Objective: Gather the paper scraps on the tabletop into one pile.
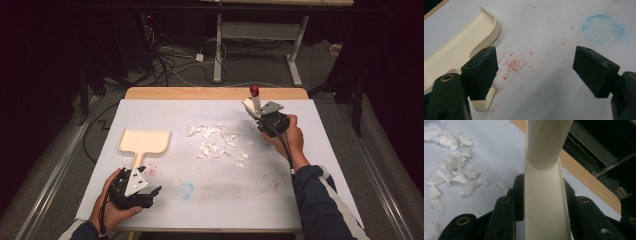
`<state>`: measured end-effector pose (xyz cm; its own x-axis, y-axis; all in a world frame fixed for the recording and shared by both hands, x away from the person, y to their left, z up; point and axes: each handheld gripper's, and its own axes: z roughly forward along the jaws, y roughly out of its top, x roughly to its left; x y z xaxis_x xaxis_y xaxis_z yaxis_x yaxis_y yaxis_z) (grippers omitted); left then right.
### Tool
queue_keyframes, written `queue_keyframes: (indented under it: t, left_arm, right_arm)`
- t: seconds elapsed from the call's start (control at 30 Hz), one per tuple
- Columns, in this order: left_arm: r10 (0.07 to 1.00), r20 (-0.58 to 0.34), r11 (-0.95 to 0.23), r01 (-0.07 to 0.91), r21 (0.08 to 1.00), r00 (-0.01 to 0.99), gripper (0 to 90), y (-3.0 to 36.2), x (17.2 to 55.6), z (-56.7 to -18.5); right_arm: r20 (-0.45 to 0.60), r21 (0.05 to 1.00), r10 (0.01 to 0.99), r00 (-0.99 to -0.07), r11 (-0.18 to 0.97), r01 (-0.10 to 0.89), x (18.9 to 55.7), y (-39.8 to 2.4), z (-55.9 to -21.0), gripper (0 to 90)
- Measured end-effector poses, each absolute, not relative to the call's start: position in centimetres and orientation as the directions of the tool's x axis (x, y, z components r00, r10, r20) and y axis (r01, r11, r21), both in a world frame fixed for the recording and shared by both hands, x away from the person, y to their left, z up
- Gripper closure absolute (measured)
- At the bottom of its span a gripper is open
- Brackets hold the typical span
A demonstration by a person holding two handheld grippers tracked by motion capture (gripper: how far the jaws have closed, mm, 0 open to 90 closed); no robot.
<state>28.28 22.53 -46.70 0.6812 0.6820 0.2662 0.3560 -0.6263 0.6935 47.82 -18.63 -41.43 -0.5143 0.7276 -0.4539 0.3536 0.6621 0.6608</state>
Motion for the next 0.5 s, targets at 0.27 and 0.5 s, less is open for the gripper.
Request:
queue_keyframes:
  t: [0.27,0.5]
  left_arm:
    - [0.689,0.255,-0.617,0.365,0.697,0.679,19.8,22.6,28.3,-46.8]
    - [0.680,0.255,-0.626,0.364,0.689,0.688,19.7,22.4,28.4,-46.9]
  right_arm:
    - [-0.443,0.633,0.691,-0.572,0.692,0.346,47.9,-15.8,-43.9,67.9]
    - [-0.389,0.674,0.667,-0.636,0.676,0.297,45.8,-15.1,-44.7,67.8]
